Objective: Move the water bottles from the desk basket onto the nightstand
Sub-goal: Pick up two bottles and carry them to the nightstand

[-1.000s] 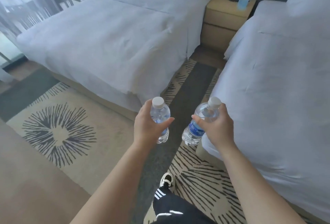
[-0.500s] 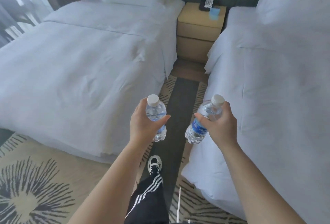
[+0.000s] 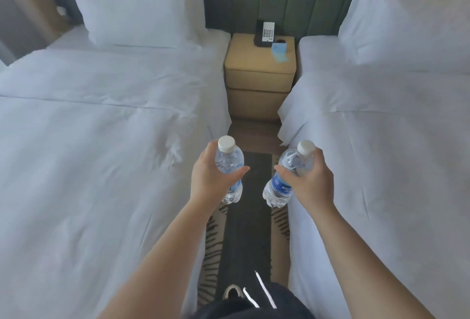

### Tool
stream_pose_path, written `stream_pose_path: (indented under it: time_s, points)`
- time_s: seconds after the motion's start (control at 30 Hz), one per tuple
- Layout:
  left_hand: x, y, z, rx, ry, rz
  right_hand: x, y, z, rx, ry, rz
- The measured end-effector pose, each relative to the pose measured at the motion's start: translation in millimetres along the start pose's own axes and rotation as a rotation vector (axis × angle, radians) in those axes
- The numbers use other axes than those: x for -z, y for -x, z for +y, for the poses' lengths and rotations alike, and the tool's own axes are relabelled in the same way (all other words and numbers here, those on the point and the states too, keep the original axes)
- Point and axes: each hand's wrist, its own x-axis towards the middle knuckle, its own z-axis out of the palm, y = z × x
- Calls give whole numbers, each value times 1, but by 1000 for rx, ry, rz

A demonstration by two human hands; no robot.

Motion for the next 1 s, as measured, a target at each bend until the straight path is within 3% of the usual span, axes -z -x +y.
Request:
stream_pose_path:
  time_s: [0.4, 0.7, 1.0]
  points:
    - [-84, -242, -35, 14, 41, -33, -88, -240, 2, -8, 5, 8]
    - [-163, -463, -21, 22, 52, -33, -138, -472, -11, 29, -2, -44]
    - [-209, -628, -28, 76, 85, -21, -180, -642, -28, 47, -56, -36]
